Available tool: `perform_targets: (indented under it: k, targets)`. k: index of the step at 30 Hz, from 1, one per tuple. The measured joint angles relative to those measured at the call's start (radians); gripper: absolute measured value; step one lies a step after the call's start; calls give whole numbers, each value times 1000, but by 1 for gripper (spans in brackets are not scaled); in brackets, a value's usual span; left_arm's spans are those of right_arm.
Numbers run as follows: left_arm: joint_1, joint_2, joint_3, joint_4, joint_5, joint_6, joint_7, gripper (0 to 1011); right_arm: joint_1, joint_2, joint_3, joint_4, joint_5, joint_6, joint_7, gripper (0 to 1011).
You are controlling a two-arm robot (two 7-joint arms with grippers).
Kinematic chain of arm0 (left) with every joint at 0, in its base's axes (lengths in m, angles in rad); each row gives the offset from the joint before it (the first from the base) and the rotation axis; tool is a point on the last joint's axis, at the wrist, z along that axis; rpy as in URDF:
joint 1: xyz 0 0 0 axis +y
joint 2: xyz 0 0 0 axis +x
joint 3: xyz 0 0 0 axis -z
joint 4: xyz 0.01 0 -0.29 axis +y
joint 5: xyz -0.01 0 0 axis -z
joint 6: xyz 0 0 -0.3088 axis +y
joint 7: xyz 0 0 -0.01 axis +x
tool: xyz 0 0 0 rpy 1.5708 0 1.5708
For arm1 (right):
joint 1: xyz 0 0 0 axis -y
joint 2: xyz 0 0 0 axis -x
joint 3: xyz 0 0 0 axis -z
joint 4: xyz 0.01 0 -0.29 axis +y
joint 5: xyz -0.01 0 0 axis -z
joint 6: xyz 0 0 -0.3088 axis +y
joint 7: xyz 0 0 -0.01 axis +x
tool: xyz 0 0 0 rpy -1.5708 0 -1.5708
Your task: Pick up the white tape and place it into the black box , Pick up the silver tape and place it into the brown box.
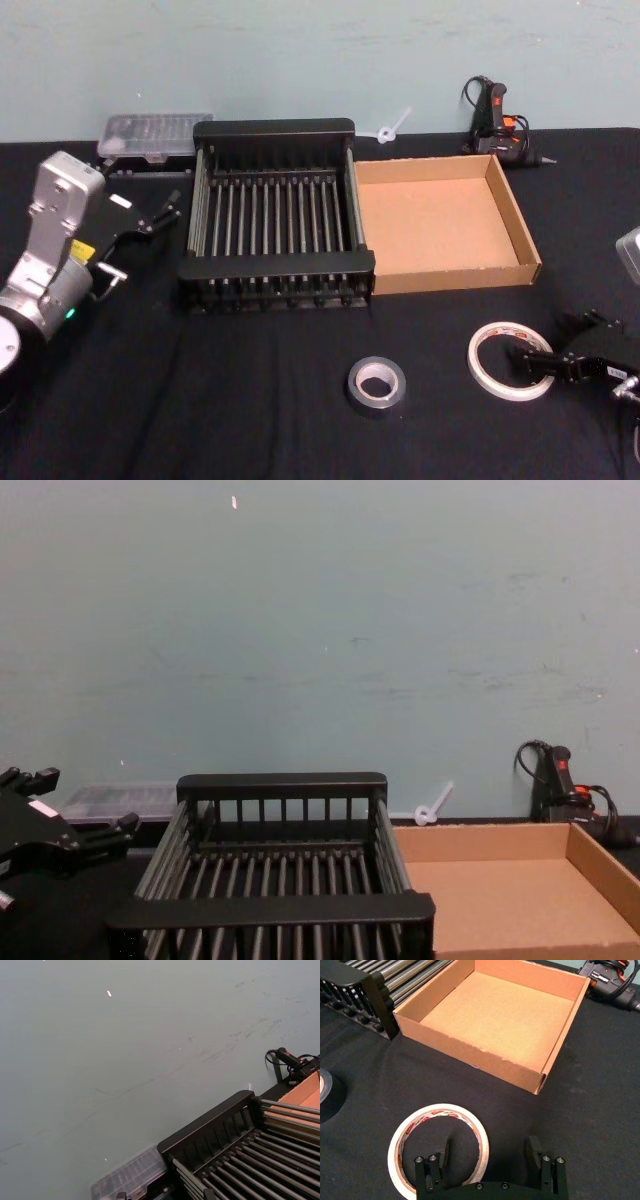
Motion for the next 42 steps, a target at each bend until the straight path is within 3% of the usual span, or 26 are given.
perform_targets:
  k: [42]
  targets:
    - [0, 0, 0, 0, 0, 0, 0, 1001, 9, -10, -8, 9, -22, 15, 12, 1002]
